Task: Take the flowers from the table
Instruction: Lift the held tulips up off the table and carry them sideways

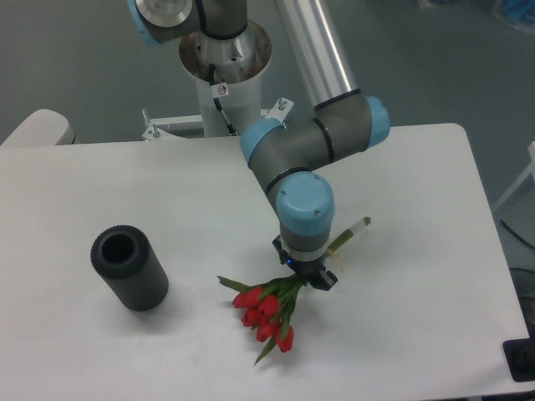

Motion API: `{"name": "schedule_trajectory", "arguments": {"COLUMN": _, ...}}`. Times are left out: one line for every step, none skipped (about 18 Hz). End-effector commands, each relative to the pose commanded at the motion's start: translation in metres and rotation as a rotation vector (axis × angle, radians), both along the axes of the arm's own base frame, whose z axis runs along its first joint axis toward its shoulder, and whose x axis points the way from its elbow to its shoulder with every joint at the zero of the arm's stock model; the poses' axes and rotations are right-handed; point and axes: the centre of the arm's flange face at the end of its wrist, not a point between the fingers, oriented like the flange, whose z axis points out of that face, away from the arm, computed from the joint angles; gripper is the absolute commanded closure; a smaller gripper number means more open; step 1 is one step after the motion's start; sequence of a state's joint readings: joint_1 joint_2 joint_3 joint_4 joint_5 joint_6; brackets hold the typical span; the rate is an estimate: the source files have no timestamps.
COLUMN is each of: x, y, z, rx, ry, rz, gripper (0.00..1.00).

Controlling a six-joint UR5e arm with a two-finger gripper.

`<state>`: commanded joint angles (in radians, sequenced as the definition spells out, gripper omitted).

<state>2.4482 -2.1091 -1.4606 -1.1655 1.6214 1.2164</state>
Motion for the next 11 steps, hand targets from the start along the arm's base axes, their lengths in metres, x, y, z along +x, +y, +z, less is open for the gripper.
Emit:
{"name": "schedule_trajectory", "arguments": {"x": -0.004, "y": 0.002, "z": 0.005, "rx": 0.0, "ry": -0.002, "rz": 0.002, "gripper": 1.0}}
{"name": "schedule_trajectory", "arguments": {"x": -0.007, "y": 0.005, "z": 0.006, "rx": 0.001, "ry": -0.007, "rz": 0.002, "gripper": 1.0}}
{"name": "schedule_trajectory", "arguments": {"x": -0.009, "y": 0.007, "z": 0.007, "rx": 0.011, "ry": -0.008, "rz": 0.002, "gripper": 1.0}}
{"name": "schedule_trajectory", "arguments": {"x": -0.012, "y": 0.008, "z": 0.008, "rx": 0.026, "ry": -0.016, "rz": 0.007, "gripper": 1.0}}
{"name": "schedule_trajectory", "arguments": {"x": -0.018, "y": 0.009, "z": 0.006, "rx": 0.039, "ry": -0.022, "rz": 0.013, "gripper": 1.0}}
{"name": "schedule_trajectory", "arguments": {"x": -0.022, "y": 0.012, "z": 0.004, "rx": 0.043, "ry": -0.023, "rz": 0.015, "gripper": 1.0}}
{"name": "schedule_trajectory", "arguments": {"x": -0.027, "y": 0.016, "z": 0.002, "rx": 0.044, "ry": -0.021, "rz": 0.015, "gripper": 1.0}}
{"name": "schedule_trajectory", "arguments": {"x": -0.031, "y": 0.02, "z": 0.005, "rx": 0.051, "ry": -0.015, "rz": 0.014, "gripper": 1.0}}
{"name": "schedule_trajectory", "arguments": {"x": -0.035, "y": 0.023, "z": 0.005, "rx": 0.055, "ry": -0.015, "rz": 0.014, "gripper": 1.0}}
{"name": "schedule_trajectory", "arguments": {"x": -0.038, "y": 0.026, "z": 0.005, "rx": 0.058, "ry": -0.014, "rz": 0.014, "gripper": 1.0}}
{"name": "schedule_trajectory", "arguments": {"x": -0.042, "y": 0.029, "z": 0.006, "rx": 0.062, "ry": -0.007, "rz": 0.014, "gripper": 1.0}}
